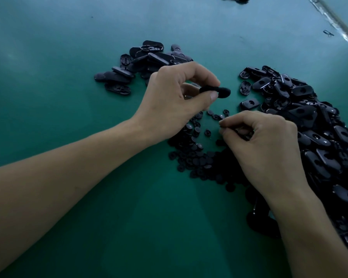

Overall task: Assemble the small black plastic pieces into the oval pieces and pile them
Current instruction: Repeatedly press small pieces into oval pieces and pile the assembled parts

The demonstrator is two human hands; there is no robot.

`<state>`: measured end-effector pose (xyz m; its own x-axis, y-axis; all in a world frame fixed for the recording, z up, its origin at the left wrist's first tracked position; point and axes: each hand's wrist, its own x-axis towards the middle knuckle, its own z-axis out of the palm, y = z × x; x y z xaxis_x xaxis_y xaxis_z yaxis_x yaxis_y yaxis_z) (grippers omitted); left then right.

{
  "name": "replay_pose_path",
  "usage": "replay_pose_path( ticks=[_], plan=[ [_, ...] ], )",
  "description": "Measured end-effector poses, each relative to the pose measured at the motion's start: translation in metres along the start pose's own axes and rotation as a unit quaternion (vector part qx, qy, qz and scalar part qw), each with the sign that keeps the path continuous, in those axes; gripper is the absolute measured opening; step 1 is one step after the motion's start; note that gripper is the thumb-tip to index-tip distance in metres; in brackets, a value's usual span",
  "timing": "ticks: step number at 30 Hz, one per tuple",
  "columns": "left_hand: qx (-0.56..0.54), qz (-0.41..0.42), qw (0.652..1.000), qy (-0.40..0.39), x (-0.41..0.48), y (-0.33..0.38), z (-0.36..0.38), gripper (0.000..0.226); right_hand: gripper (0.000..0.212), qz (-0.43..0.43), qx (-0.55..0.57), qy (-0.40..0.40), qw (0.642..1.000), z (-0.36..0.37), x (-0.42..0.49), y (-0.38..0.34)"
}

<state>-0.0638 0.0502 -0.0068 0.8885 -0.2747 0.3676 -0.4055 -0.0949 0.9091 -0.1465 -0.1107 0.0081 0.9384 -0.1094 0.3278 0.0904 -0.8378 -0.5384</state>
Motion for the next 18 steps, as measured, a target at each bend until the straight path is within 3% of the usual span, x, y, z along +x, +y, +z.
replay_pose_path(
  ticks=[8, 14, 18],
  plan=[
    [-0.002, -0.001, 1.000, 0.003, 0.001, 0.001, 0.000, 0.018, 0.014, 0.006, 0.001, -0.015, 1.000, 0.000, 0.000, -0.001],
    [0.012, -0.001, 1.000, -0.006, 0.000, 0.002, -0.003, 0.025, 0.028, 0.044, 0.003, 0.094, 0.995, -0.009, 0.004, 0.002],
    [0.028, 0.010, 0.999, -0.014, 0.001, 0.002, -0.003, 0.026, 0.035, 0.096, -0.035, 0.099, 0.990, -0.013, 0.005, 0.006]
  ],
)
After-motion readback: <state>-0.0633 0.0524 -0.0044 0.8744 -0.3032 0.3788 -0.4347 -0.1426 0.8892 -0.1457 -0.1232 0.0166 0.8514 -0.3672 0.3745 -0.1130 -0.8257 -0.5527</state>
